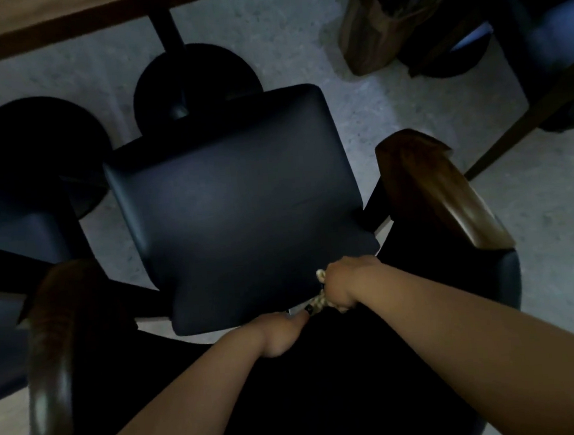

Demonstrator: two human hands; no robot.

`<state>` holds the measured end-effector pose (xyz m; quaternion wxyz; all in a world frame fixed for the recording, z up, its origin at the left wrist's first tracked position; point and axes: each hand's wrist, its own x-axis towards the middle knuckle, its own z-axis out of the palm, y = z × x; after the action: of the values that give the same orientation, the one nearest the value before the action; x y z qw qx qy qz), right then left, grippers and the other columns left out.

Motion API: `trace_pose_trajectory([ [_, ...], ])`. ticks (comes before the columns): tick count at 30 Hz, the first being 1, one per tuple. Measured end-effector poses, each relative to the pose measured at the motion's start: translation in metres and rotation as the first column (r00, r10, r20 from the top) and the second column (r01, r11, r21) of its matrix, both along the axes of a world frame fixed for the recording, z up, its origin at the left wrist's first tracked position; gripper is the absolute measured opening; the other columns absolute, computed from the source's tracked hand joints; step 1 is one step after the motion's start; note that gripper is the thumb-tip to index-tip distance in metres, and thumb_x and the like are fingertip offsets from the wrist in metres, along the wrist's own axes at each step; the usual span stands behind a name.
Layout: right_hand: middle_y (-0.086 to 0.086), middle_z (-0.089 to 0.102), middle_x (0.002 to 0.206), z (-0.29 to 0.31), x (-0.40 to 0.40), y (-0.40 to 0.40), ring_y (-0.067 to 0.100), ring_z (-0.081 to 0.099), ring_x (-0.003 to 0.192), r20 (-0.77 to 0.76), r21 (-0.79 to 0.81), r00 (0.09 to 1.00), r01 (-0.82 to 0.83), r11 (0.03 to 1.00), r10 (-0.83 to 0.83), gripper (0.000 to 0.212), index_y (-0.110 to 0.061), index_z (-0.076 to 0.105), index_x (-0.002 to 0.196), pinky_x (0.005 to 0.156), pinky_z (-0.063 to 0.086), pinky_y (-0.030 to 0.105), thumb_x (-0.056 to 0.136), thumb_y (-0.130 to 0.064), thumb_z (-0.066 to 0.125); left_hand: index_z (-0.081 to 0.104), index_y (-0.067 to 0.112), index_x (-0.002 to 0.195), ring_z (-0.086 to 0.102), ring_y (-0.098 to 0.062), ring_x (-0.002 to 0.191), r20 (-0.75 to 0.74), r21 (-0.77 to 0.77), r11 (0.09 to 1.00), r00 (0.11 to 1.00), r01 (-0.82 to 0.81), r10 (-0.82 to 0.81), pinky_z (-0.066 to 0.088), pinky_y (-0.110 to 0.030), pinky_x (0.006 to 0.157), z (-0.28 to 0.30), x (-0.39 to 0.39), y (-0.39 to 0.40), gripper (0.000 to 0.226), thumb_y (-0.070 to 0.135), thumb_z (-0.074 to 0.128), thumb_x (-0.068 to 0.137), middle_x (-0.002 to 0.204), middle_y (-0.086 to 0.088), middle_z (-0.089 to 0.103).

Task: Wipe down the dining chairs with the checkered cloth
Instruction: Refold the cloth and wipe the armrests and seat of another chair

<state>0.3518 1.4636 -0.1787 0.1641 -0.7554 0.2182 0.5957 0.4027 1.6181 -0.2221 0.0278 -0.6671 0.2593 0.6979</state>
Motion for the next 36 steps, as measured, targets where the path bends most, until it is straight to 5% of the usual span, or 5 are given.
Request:
trace_pose_trajectory([
  [5,0.004,0.055,0.074,0.029,0.025,-0.027,0.019,0.055,0.066,0.357,0.075,0.761,0.555,0.828,-0.542,0.026,-0.009,0.054,0.076,0.053,0.040,0.023,0.095,-0.024,0.046,0.058,0.016,0.096,0.058,-0.018,0.093,-0.006,-0.073,0.980,0.982,-0.187,0.187,0.038,-0.028,0.072,0.000,0.023,0.000,0.037,0.042,0.032,0.103,0.114,-0.009,0.063],
  [10,0.001,0.073,0.088,0.091,0.034,-0.089,0.017,0.070,0.086,0.532,0.558,-0.030,0.764,0.324,-0.846,0.018,-0.013,0.069,0.091,0.072,0.057,0.031,0.094,-0.018,0.052,0.056,0.029,0.092,0.061,-0.014,0.086,0.139,-0.313,0.849,0.863,-0.427,0.486,0.044,-0.029,0.074,0.013,0.054,-0.039,0.015,0.036,0.045,0.099,0.094,0.001,0.067],
  [18,-0.004,0.075,0.091,0.108,-0.035,-0.199,0.014,0.072,0.086,0.403,0.826,-0.713,0.553,-0.107,-0.574,0.021,-0.020,0.071,0.091,0.062,0.056,0.024,0.087,-0.011,0.053,0.031,0.021,0.147,0.048,-0.018,0.128,0.109,-0.437,0.726,0.770,-0.531,0.628,0.031,-0.017,0.097,0.018,0.049,-0.135,0.049,0.036,0.043,0.102,0.147,-0.002,0.044],
  [28,0.044,0.052,0.108,-0.036,-0.078,-0.250,0.062,0.051,0.090,0.443,0.465,-0.200,0.884,0.033,-0.874,0.035,0.013,0.055,0.115,0.054,0.041,0.038,0.090,0.004,0.034,0.013,0.019,0.157,0.003,-0.012,0.150,0.337,-0.556,0.635,0.553,-0.536,0.762,0.006,-0.025,0.118,-0.026,0.021,-0.223,0.056,0.030,0.035,0.106,0.165,0.002,0.002],
  [36,0.019,0.065,0.101,-0.126,-0.041,-0.247,0.030,0.064,0.086,0.244,0.426,-0.009,0.899,0.099,-0.970,0.025,-0.001,0.058,0.112,0.077,0.055,0.040,0.098,-0.010,0.040,-0.012,0.050,0.149,-0.028,-0.041,0.143,0.600,-0.267,0.912,0.687,-0.311,0.410,0.017,-0.074,0.106,-0.070,0.075,-0.264,0.106,0.049,0.070,0.082,0.155,0.014,-0.035],
])
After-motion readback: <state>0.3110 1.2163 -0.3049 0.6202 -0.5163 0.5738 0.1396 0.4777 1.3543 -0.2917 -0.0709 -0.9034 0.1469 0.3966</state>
